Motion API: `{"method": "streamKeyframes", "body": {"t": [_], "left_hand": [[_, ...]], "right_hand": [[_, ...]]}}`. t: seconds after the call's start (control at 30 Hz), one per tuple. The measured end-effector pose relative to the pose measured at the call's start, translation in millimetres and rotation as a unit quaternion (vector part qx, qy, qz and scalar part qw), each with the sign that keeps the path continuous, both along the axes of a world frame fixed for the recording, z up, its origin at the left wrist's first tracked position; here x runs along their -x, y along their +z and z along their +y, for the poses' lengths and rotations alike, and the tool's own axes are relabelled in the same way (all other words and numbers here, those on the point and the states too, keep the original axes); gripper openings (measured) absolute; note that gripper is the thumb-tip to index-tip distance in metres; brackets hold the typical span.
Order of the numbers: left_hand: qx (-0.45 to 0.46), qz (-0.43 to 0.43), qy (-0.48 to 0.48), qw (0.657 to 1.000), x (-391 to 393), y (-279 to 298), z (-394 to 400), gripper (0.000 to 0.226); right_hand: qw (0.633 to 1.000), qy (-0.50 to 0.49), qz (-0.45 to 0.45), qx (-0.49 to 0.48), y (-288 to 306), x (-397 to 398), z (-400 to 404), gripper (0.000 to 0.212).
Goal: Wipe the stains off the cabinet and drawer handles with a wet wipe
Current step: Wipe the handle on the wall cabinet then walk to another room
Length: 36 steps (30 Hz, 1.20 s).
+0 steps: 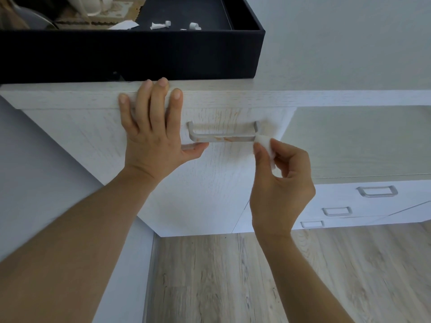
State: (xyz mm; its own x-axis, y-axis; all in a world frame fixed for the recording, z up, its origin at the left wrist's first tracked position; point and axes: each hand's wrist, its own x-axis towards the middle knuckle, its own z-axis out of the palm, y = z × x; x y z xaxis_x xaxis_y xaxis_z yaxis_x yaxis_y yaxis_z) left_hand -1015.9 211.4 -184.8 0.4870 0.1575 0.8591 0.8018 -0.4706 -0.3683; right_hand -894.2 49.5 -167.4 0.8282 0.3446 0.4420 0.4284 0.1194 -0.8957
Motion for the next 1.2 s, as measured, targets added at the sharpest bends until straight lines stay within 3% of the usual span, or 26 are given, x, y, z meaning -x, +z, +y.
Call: {"method": "streamKeyframes", "body": {"t": [0.3,0.73,1.2], "left_hand": [[-0.007,0.003,0.009,1.0,0.5,0.6,-1.7,0.095],[-0.011,-0.006,0.008,1.0,-0.7,1.2,0.6,0.092],[-0.011,-0.016,-0.008,1.0,-1.5,-2.6,2.2,0.095]], "right_hand": [[0.99,0.004,-0.142,0.024,-3.2,8.9,4.6,0.011],[0.992,-0.014,-0.124,0.03,-4.1,20.3,10.6,0.011],[0.977,-0.023,-0.208,0.037,-0.9,12.6,8.4,0.015]]}}
